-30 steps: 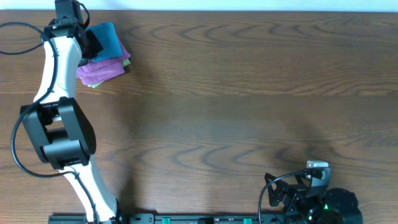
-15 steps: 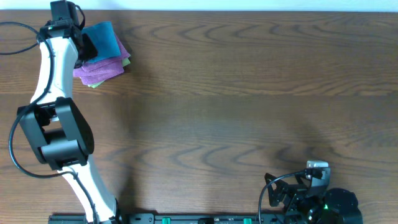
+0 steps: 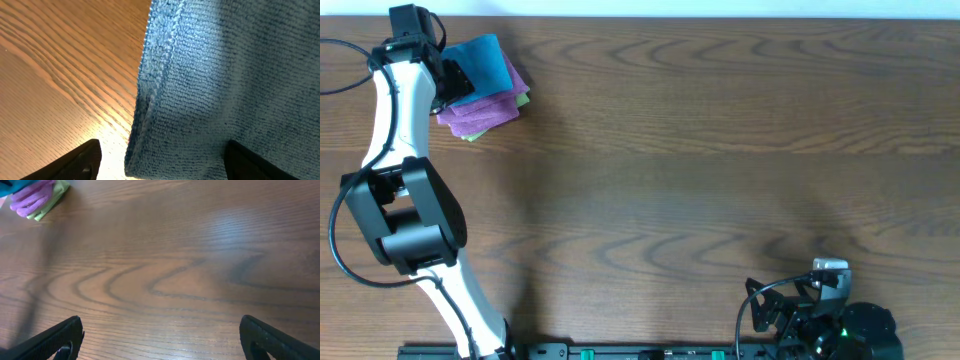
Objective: Fold the cloth
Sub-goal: 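Lower and press the blue cloth onto the purple stack, left gripper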
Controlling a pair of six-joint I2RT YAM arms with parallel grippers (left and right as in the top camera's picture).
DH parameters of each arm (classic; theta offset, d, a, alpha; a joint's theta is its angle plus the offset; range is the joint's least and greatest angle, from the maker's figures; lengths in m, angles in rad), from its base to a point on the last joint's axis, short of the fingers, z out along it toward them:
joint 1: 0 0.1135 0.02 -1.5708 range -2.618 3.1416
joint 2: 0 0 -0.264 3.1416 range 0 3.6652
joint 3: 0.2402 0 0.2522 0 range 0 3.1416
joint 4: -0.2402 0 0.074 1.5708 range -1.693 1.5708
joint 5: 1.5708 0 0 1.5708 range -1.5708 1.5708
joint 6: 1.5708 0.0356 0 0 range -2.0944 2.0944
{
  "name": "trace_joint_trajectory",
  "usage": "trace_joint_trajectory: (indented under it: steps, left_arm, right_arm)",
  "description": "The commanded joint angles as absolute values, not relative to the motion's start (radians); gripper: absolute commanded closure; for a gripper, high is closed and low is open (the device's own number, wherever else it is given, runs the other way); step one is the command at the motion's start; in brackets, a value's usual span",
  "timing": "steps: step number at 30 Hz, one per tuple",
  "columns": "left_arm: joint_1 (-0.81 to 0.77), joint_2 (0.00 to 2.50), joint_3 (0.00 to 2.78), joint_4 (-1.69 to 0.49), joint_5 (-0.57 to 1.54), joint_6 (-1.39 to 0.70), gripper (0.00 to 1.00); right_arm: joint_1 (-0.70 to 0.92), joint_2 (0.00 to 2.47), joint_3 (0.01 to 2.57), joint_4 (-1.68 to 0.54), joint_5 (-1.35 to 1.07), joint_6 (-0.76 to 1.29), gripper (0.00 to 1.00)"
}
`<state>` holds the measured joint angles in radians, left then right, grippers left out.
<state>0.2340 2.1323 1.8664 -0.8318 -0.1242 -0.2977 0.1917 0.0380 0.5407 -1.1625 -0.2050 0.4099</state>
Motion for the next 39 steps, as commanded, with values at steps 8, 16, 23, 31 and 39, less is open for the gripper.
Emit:
trace_joint_trajectory:
  steps: [8,16,23,31,39]
  left_arm:
    - [0.239,2.077,1.881,-0.838,-0.125,-0.291,0.12]
    - [0.239,2.042,1.882,-0.834,-0.054,-0.291,0.11]
    - [0.239,2.012,1.882,-0.834,-0.012,-0.292,0.11]
    - [0.235,1.94,1.882,-0.85,0.006,-0.287,0.05]
    - [0.175,1.848,1.882,-0.955,0.046,-0.179,0.05]
  right_arm:
    - [0.184,0.031,0.538,-1.164,-0.199,0.419,0.01]
    - [0.184,0.031,0.538,-1.164,-0.199,0.419,0.01]
    - [0.184,0.031,0.538,-1.164,-0.199,0.419,0.01]
    - [0.184,0.031,0.538,-1.164,-0.199,0.419,0.01]
    - [0.184,0.031,0.538,-1.164,-0.199,0.418,0.01]
